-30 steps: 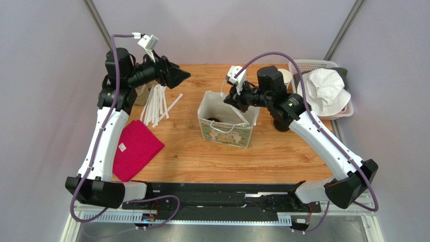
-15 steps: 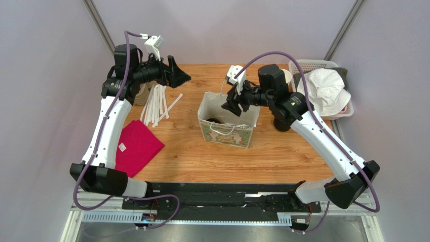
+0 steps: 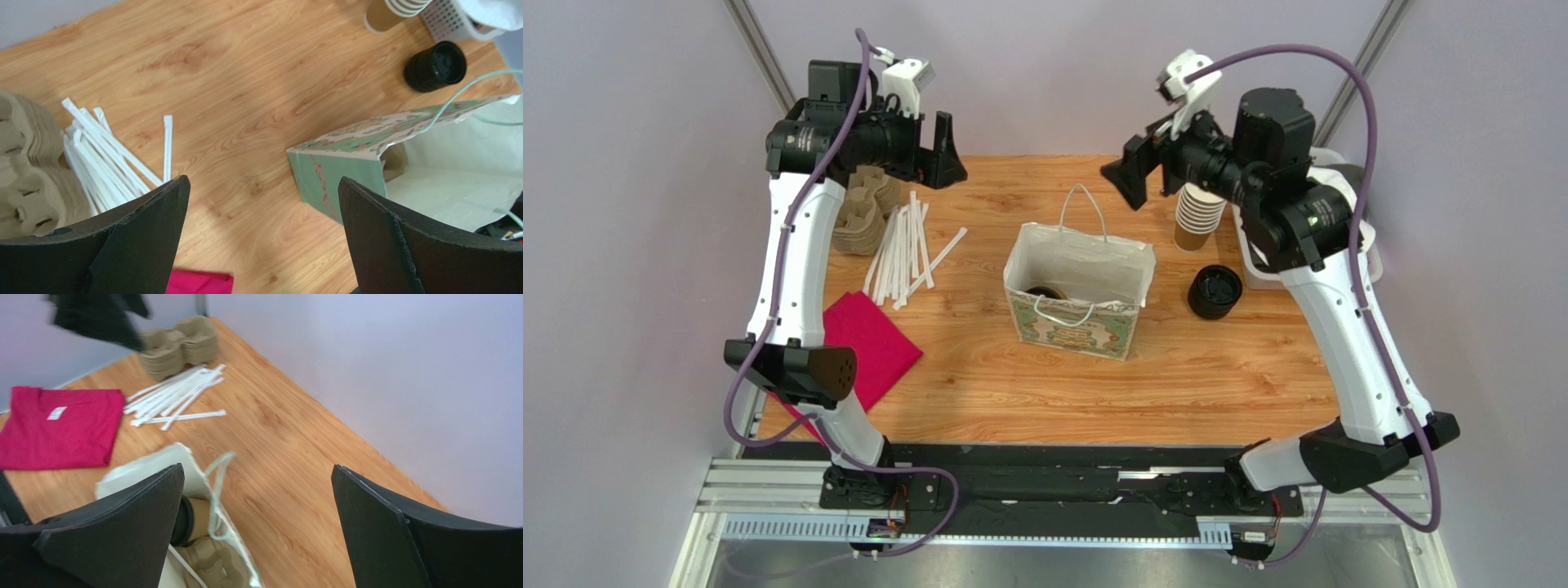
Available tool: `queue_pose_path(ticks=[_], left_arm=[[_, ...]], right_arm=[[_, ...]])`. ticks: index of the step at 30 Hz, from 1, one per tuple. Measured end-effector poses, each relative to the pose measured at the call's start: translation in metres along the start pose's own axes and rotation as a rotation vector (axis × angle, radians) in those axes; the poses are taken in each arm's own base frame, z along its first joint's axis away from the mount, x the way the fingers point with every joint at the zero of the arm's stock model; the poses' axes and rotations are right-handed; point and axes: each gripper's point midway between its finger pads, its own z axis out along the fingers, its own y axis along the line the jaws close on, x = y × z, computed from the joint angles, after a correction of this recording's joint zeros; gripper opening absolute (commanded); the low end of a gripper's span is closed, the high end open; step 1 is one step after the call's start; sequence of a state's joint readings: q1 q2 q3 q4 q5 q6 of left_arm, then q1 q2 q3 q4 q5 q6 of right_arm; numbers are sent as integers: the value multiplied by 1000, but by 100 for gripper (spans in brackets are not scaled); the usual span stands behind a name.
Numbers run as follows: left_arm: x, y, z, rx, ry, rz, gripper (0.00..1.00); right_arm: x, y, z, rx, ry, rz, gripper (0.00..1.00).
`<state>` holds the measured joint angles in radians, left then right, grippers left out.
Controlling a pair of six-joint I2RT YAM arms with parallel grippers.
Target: Pack the takeout coffee
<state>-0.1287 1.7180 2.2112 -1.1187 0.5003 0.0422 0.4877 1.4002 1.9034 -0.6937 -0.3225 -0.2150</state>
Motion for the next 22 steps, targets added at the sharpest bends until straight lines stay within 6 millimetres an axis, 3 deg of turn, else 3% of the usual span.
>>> queue_pose_path(ticks=[4,6,10,14,16,18,22], left_arm=[[21,8,0,-32,82,1,99],[37,12,2,-47,128,-13,99],[91,23,13,-77,269,-68,99],[153,30,21,-99,412,-117,99],[179,32,20,-112,460,-130,99],[199,30,16,-124,491,-136,99],[219,29,7,-145,500,-130,99]], right_arm=[[34,-60,-13,172,105,119,97],[56,-78,-21,229,165,174,96],[133,-110,-48,342,335,303,96],[218,-111,-83,408,533,441,96],[244,-100,-99,416,604,485,96],[255,-84,-110,407,632,497,96],[247,-64,-128,405,595,473,98]])
